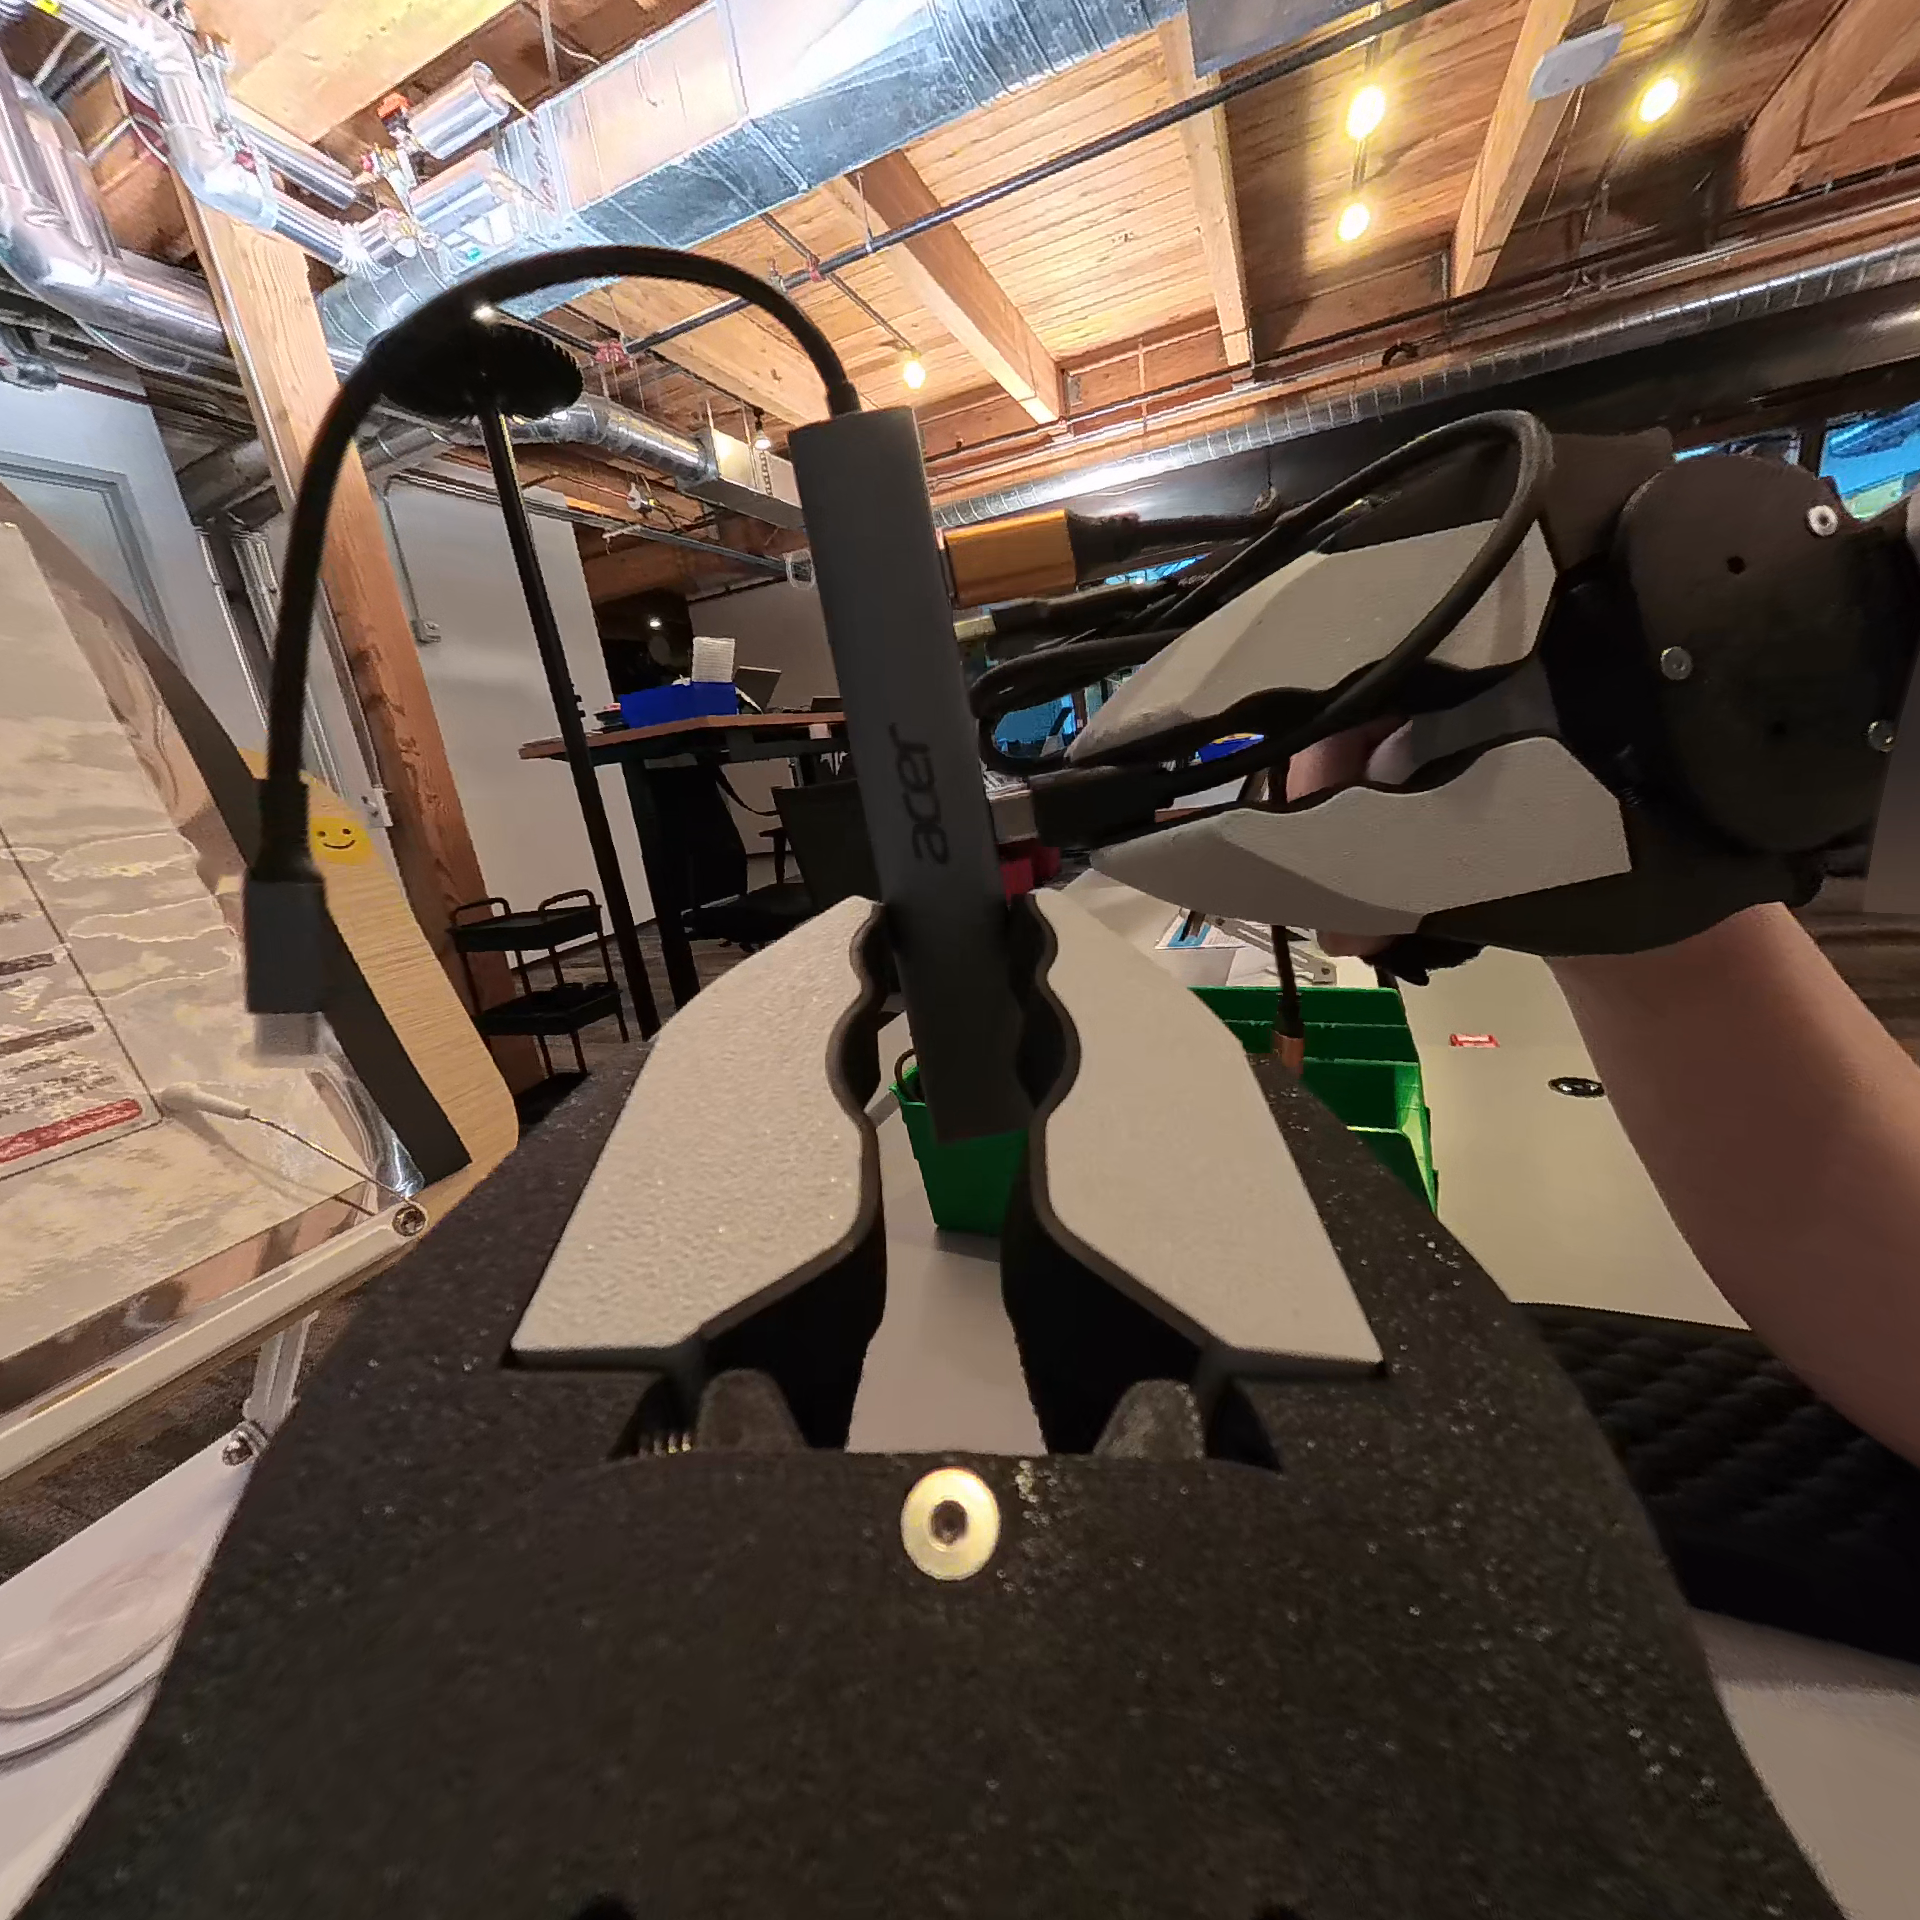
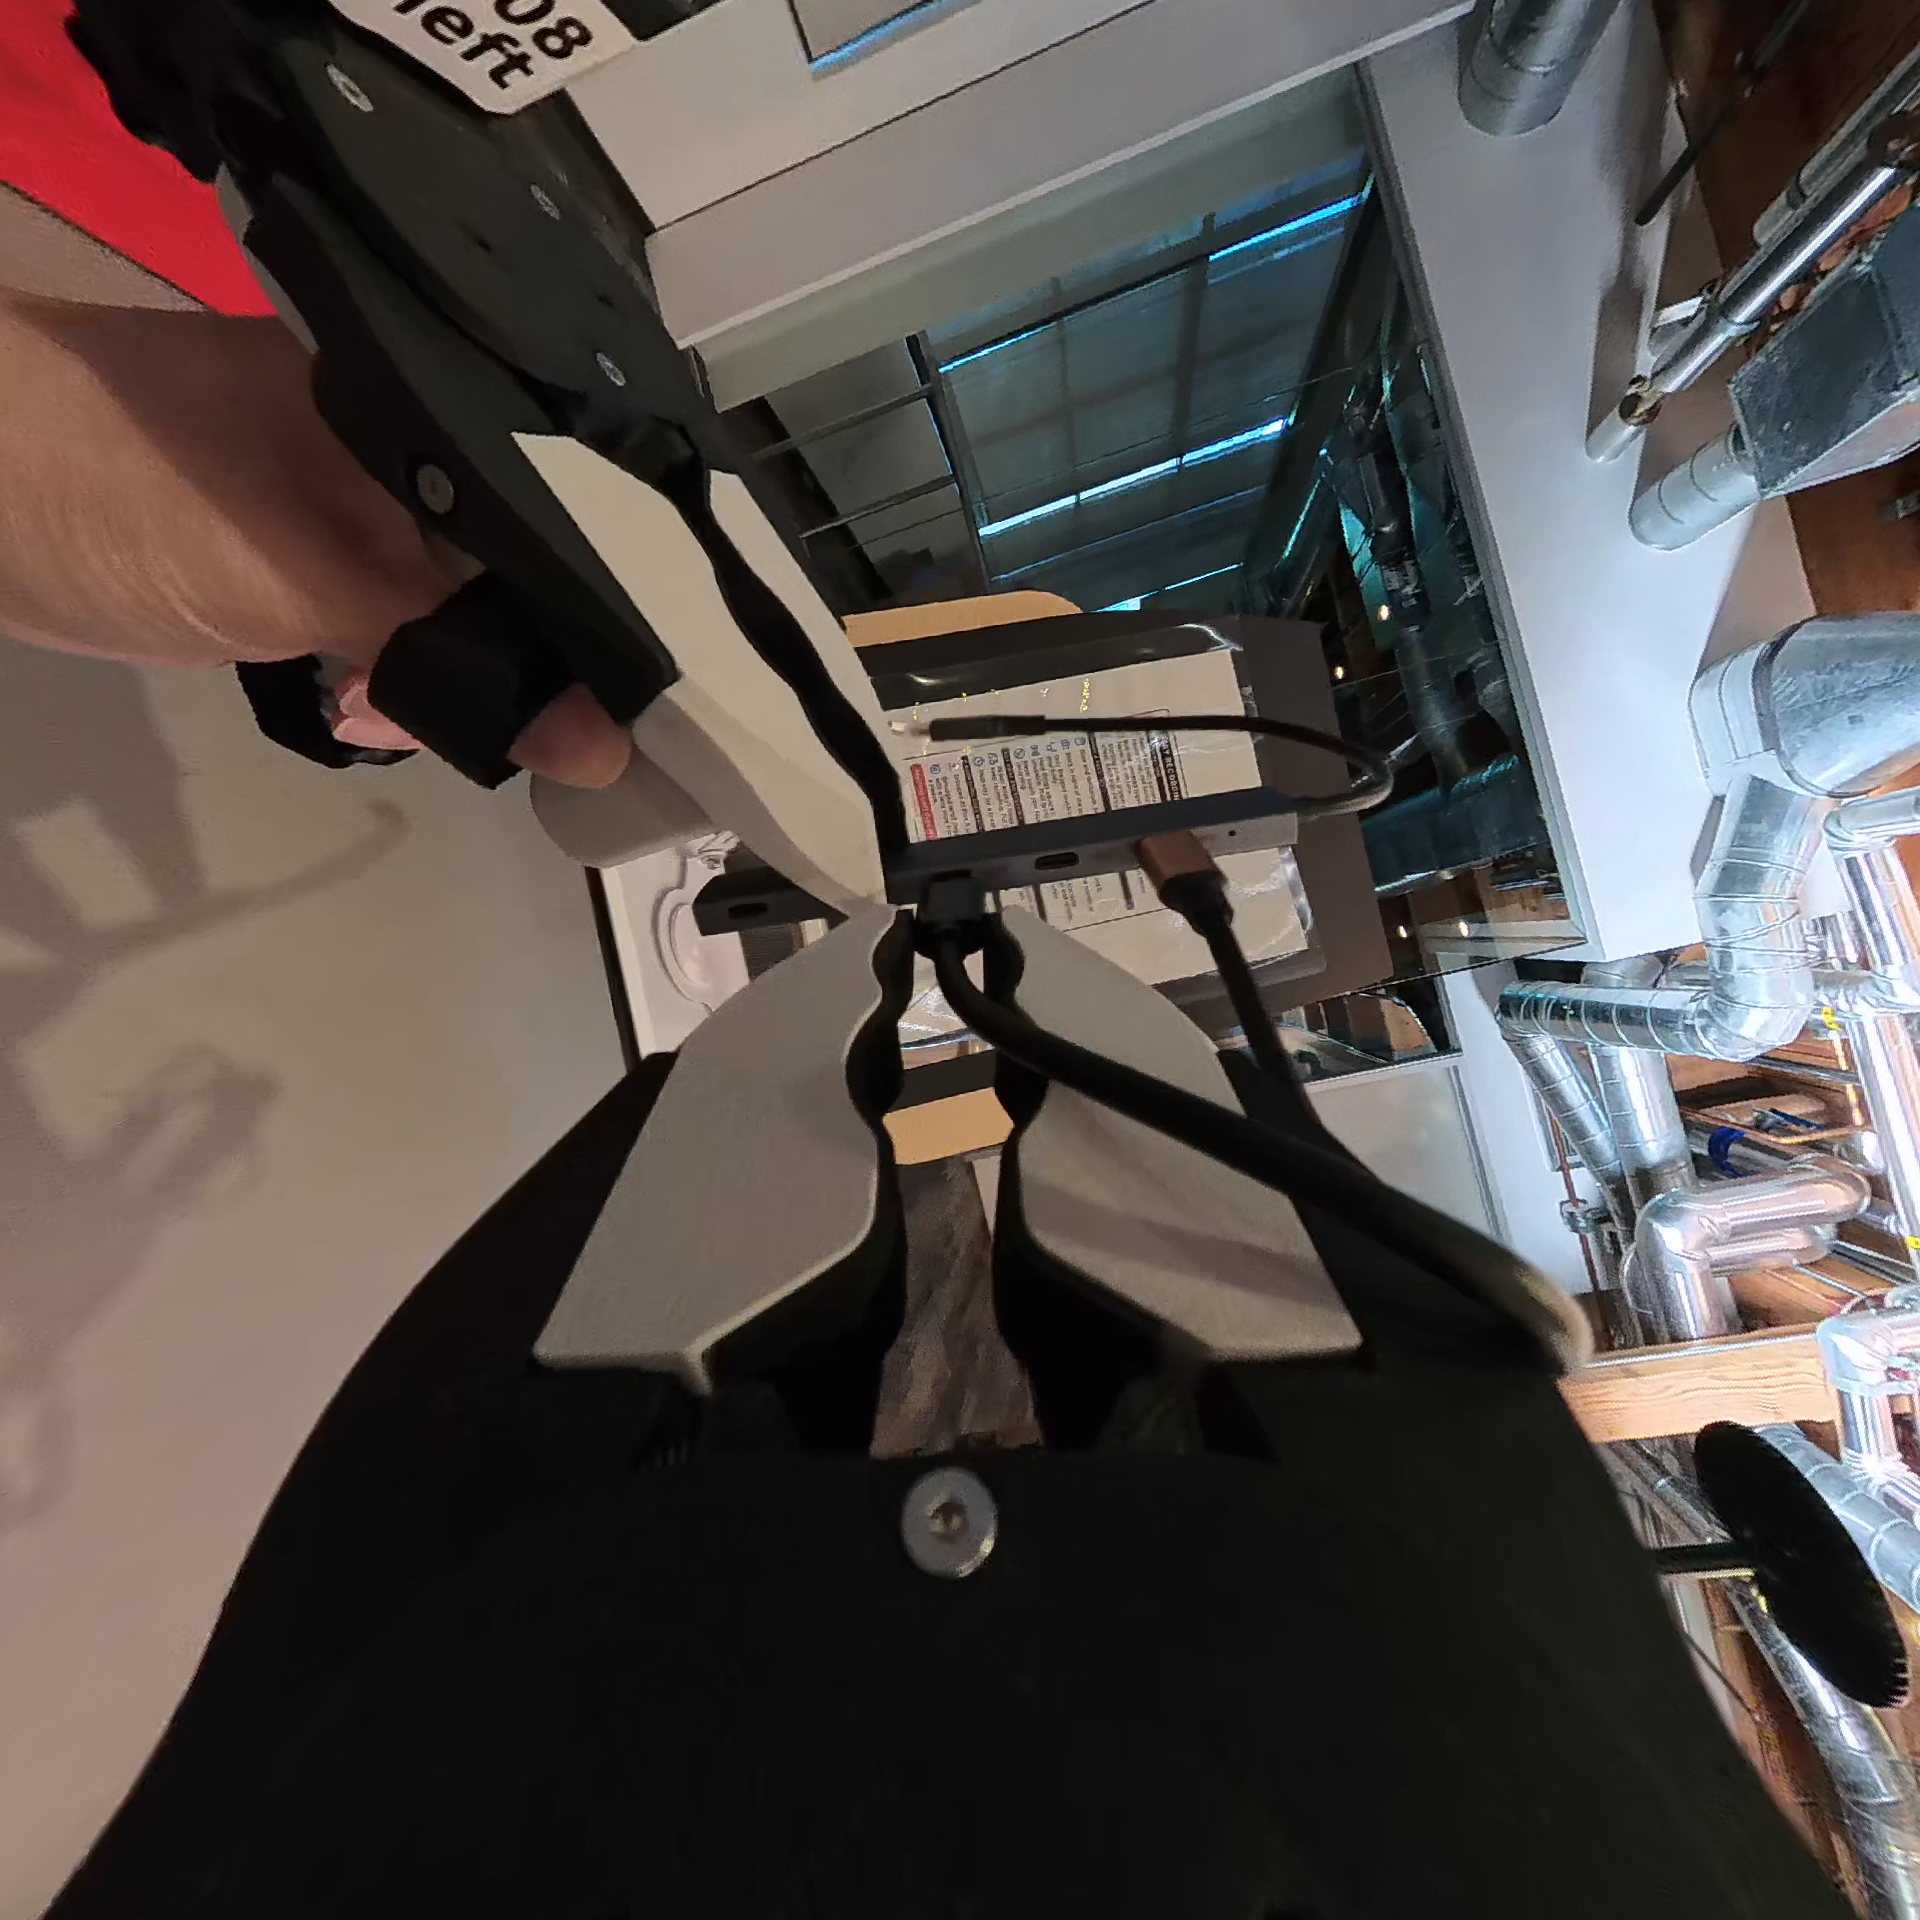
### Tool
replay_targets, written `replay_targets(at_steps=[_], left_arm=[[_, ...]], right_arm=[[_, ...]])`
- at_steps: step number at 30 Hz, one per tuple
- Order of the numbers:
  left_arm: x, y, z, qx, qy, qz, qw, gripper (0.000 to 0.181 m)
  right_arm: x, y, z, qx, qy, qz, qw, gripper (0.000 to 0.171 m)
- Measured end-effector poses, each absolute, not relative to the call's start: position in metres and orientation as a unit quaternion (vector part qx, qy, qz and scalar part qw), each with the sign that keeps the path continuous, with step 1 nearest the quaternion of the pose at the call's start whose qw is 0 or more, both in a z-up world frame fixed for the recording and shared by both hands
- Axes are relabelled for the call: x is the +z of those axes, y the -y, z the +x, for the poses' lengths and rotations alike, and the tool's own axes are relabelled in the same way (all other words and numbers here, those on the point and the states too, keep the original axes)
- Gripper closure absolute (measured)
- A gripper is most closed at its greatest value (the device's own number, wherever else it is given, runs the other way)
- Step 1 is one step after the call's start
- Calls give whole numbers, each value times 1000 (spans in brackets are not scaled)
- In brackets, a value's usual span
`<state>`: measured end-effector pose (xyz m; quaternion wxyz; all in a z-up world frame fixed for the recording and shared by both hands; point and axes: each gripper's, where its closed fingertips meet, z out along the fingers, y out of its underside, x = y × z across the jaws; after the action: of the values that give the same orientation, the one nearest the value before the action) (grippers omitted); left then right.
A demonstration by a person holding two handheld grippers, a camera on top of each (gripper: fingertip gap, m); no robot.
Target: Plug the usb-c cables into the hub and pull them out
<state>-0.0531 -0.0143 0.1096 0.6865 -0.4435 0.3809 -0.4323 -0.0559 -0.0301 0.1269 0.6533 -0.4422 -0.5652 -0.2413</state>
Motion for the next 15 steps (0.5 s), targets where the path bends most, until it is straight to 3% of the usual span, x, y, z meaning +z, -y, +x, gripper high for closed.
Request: replay_targets(at_steps=[15], left_arm=[[108,15,-51,-427,-389,-447,683,159]], right_arm=[[125,28,-57,-250,569,-437,651,158]])
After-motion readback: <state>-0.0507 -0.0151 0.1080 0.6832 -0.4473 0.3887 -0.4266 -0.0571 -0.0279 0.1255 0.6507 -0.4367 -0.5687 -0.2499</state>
